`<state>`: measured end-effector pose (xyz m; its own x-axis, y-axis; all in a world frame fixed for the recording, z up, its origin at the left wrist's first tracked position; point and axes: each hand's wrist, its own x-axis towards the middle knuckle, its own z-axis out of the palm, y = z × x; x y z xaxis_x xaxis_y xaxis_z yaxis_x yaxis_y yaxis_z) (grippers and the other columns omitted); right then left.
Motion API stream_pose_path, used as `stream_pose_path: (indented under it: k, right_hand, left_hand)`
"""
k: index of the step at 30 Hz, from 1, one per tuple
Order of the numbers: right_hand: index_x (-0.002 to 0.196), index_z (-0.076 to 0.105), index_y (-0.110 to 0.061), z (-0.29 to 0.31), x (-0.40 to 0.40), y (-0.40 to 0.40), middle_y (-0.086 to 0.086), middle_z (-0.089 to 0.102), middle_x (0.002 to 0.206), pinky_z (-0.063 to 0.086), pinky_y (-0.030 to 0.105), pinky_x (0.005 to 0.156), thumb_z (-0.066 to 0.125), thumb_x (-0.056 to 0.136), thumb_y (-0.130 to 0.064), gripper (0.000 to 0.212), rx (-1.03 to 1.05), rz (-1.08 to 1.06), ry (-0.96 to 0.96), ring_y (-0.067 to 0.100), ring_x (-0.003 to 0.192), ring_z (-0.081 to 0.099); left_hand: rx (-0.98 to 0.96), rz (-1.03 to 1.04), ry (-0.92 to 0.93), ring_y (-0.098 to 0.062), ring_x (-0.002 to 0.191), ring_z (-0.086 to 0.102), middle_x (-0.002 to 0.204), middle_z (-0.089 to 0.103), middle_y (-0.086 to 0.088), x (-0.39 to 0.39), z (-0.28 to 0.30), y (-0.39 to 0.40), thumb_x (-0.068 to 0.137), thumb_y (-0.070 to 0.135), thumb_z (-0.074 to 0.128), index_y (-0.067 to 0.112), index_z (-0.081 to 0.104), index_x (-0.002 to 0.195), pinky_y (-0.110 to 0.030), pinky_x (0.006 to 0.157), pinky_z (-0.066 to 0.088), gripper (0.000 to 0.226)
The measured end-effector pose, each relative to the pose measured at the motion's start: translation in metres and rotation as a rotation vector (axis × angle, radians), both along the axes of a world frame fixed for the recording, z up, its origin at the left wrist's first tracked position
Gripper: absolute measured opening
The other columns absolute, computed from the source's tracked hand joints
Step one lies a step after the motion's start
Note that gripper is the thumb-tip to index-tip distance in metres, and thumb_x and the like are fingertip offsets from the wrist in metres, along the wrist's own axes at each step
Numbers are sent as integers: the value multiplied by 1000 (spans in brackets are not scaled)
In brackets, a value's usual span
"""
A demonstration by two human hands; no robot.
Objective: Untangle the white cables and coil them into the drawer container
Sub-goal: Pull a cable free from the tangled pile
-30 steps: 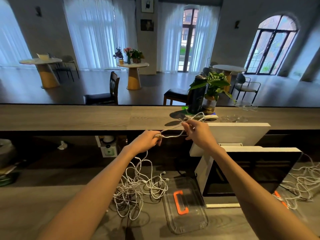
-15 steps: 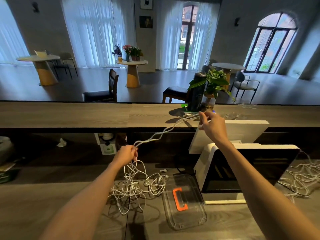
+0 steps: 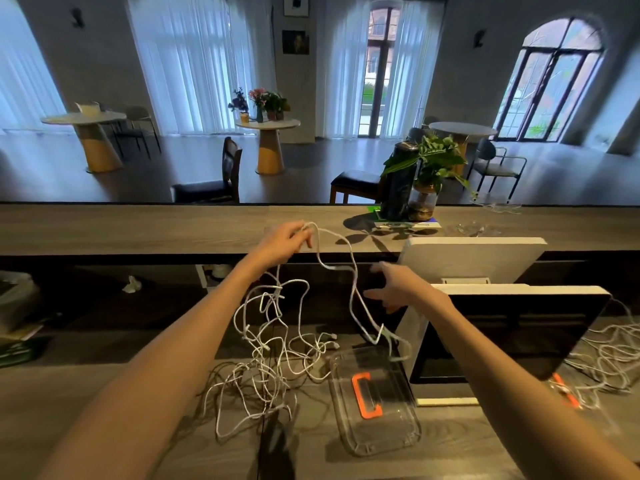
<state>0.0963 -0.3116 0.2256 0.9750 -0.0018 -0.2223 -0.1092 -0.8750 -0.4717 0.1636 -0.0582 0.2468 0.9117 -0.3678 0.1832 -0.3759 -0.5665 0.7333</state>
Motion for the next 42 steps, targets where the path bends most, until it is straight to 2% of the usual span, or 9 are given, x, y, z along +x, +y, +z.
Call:
stream_pose_path:
  k: [3, 7, 9, 13, 20, 32, 36, 39, 42]
  right_hand:
    - [158, 32, -23, -2, 4, 12, -4, 42, 152, 60, 24, 68, 82, 85, -30, 89, 221, 72, -315, 22, 108, 69]
    - [140, 53, -16, -10, -3, 33, -3, 64, 128, 59, 20, 59, 74, 94, -25, 51, 450, 168, -238, 11, 75, 73]
    - [119, 65, -13, -19, -5, 36, 5, 73, 106, 60, 23, 61, 64, 101, -24, 21, 449, 157, -209, 8, 69, 71]
    - [104, 67, -19, -27, -7, 32, 1, 68, 88, 55, 19, 59, 57, 105, -26, 12, 348, 223, -245, 6, 64, 66]
    - [102, 62, -11, -13, -12, 25, 1, 59, 85, 61, 27, 56, 56, 105, -21, 12, 362, 13, -410, 15, 71, 65]
    - [85, 53, -15, 10, -11, -6, 10, 55, 94, 47, 12, 44, 49, 106, -18, 22, 443, -209, -618, 17, 72, 58]
    - [99, 57, -8, 6, -11, -15, 11, 60, 94, 41, 9, 41, 47, 108, -18, 17, 342, -200, -469, 14, 69, 60]
    - [107, 59, -8, -4, -12, -17, 10, 65, 96, 46, 12, 43, 48, 108, -20, 16, 245, -123, -312, 16, 69, 66]
    - [108, 61, -8, -20, -18, -13, 6, 69, 95, 56, 18, 52, 52, 107, -21, 16, 288, -58, -290, 16, 70, 70]
  left_hand:
    - [179, -129, -14, -7, 65, 51, 78, 58, 6, -7, -7, -8, 106, 35, 47, 20, 68, 98, -17, 60, 40, 27]
    - [235, -218, -29, -12, 78, 59, 87, 65, 4, -11, -14, -21, 105, 32, 49, 18, 71, 105, -23, 71, 43, 26]
    - [240, -246, -25, -9, 77, 60, 89, 67, 0, -13, -20, -21, 105, 33, 50, 17, 71, 103, -22, 70, 45, 27]
    - [159, -233, 24, 0, 59, 51, 79, 64, -1, -14, -39, -11, 103, 35, 52, 19, 69, 91, -15, 58, 43, 26]
    - [183, -109, 159, -2, 55, 58, 62, 61, 4, -19, -107, 15, 104, 23, 53, 18, 65, 82, -17, 59, 46, 26]
    - [305, 138, 207, -14, 77, 70, 80, 71, 1, -10, -166, 51, 105, 27, 49, 23, 63, 80, -42, 81, 58, 29]
    - [-7, 234, 213, -13, 71, 73, 72, 73, -4, -9, -156, 52, 105, 14, 50, 12, 68, 83, -41, 81, 58, 28]
    - [-464, 442, 250, -10, 52, 68, 68, 71, -9, -5, -132, 44, 105, 13, 51, 1, 62, 101, -33, 60, 53, 17]
    - [-590, 548, 248, -9, 40, 55, 74, 68, -7, -5, -105, 38, 104, 25, 56, 5, 61, 106, -22, 41, 43, 21]
